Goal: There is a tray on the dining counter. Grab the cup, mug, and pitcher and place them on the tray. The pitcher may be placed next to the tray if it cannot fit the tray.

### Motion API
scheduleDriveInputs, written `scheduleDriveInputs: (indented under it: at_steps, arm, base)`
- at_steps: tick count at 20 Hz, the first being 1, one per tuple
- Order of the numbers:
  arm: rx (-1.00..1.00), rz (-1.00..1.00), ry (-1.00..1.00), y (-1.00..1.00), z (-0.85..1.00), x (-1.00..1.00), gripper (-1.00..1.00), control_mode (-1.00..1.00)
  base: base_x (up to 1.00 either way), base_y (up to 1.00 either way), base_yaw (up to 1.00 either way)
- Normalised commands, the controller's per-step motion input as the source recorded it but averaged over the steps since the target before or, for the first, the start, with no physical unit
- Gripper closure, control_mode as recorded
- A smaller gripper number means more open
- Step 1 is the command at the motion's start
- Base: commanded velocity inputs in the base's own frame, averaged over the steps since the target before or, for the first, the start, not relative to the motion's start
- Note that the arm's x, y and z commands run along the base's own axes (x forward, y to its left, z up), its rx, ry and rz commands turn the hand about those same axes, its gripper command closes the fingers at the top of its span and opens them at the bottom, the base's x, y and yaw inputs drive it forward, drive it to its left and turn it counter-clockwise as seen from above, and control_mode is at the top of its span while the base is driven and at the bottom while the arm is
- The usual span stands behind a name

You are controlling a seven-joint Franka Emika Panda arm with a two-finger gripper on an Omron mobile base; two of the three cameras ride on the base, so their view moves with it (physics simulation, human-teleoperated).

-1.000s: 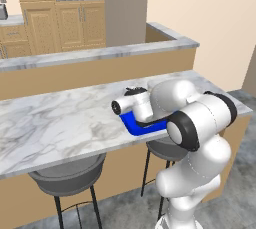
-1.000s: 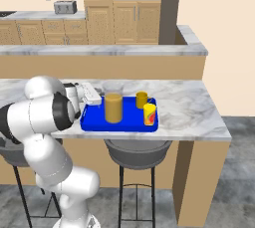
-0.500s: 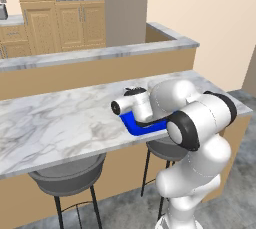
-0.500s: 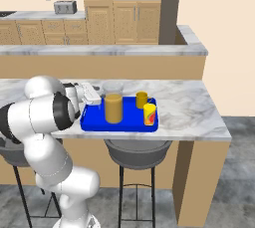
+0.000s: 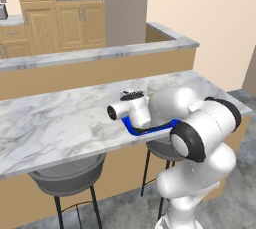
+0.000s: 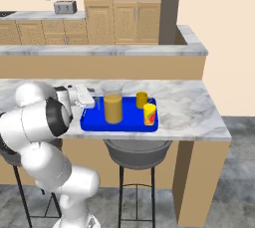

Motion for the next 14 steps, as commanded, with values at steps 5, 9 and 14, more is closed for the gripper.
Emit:
scheduleDriveInputs:
  at_steps: [5,9,14]
  arm:
    - [0.01,0.0,-0.04,0.28,0.39,-1.0,-1.0,-1.0]
    - [0.16,0.0,0.01,0.09,0.88,-0.91,-1.0,-1.0]
    - [0.2,0.0,0.26,0.05,0.74,-0.46,-1.0,-1.0]
  base:
    - [0.0,0.0,0.0]
    - [0.0,0.0,0.0]
    - [0.0,0.0,0.0]
